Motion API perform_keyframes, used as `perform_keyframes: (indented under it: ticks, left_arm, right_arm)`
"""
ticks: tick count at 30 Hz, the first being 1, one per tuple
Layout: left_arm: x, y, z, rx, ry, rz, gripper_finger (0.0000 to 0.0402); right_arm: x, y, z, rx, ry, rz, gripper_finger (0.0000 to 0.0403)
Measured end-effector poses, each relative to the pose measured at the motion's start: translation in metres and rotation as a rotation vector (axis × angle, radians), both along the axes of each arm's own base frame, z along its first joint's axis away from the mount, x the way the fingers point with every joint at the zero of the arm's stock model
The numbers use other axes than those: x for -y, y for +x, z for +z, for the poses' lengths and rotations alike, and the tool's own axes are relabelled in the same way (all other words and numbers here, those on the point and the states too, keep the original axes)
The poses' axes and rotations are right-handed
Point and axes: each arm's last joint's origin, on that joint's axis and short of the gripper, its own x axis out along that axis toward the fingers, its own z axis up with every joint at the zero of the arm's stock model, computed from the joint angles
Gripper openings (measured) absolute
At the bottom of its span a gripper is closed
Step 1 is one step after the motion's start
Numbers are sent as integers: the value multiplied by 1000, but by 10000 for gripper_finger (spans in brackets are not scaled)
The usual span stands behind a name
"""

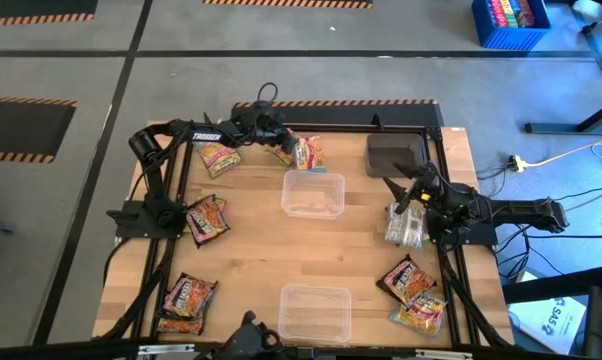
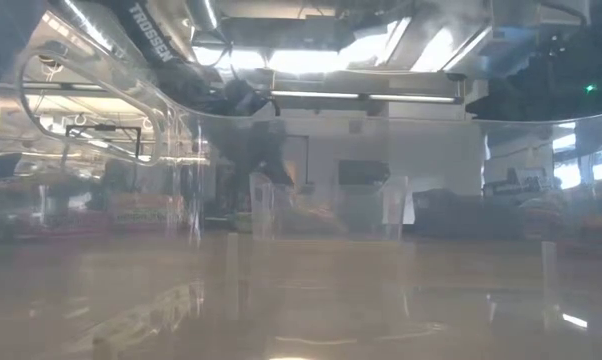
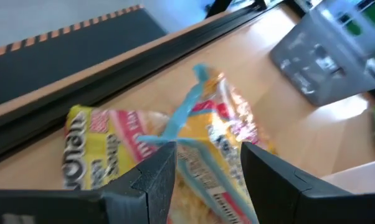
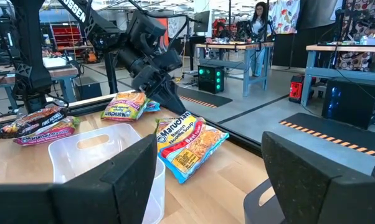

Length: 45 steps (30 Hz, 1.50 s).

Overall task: Sort Maruchan noodles
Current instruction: Put the blue noodle pack into the top transparent bin

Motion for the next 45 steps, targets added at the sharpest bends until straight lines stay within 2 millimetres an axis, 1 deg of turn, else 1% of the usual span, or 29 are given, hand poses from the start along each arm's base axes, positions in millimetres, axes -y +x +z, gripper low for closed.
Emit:
perform_keyframes:
  ticks: [4,9,14,21,25,31,33,41,45]
  left_arm:
    - [0,0,1,12,-5,-14,174]
    - [1,-2,8,24,7,-26,174]
    - [3,-3,16,27,53,-65,174]
    - [4,-4,15,-2,61,-87,174]
    - [4,-5,14,-16,67,-97,174]
    - [4,-5,14,-19,71,-89,174]
    - [4,-4,14,-9,76,-93,174]
    - [6,-2,15,-5,74,-105,174]
    - [7,-2,15,-7,76,-103,174]
  right_arm:
    - [0,0,0,0,0,0,270]
    - [0,0,0,2,4,0,270]
    - [0,0,0,34,51,9,270]
    - [-1,2,-1,22,54,26,270]
    - [-1,5,-1,13,55,42,270]
    - [0,11,-1,-5,51,20,270]
    - [0,14,3,-19,51,24,270]
    - [1,35,34,-106,-4,15,270]
    - [6,48,41,-169,-22,-9,270]
